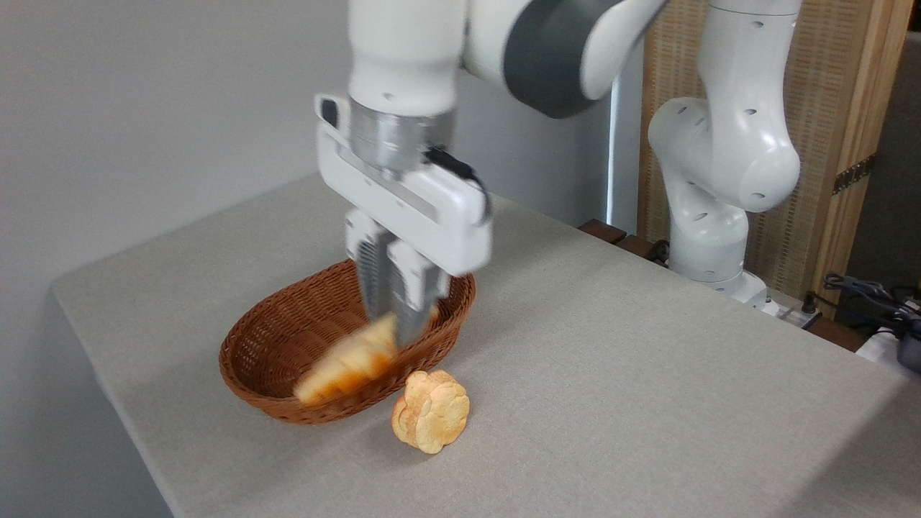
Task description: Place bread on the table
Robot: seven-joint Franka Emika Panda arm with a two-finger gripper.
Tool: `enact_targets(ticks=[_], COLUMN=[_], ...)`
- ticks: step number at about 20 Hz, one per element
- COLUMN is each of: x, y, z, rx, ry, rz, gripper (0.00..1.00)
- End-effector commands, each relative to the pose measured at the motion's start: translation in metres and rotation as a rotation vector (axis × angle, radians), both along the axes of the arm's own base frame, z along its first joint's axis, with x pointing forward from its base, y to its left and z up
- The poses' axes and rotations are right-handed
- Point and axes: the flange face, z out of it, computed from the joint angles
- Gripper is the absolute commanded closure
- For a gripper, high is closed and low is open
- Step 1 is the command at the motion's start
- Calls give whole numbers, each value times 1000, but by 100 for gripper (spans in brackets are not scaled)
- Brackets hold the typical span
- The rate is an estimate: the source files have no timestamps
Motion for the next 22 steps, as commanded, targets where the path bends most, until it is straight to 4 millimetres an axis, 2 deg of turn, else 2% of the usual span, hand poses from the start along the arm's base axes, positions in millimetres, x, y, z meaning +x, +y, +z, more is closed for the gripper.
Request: enact_targets(ticks=[1, 2, 3, 5, 8, 9, 10, 11, 13, 14, 19, 21, 22], x=[-12, -14, -17, -21, -25, -25, -25, -24, -23, -22, -18, -15, -10], y=[50, 57, 73, 88, 95, 94, 94, 94, 93, 92, 83, 73, 55], z=[-6, -7, -9, -12, -19, -22, -23, -26, -30, -32, -26, -19, -14], rx=[30, 30, 29, 29, 27, 27, 29, 31, 32, 34, 30, 31, 33], ry=[21, 26, 28, 36, 61, 66, 68, 75, 82, 85, 63, 47, 37], rz=[-19, -18, -17, -44, -82, -85, -86, -86, -89, -90, -101, -117, -145], gripper=[60, 58, 56, 53, 48, 43, 32, 8, 5, 0, 0, 0, 0])
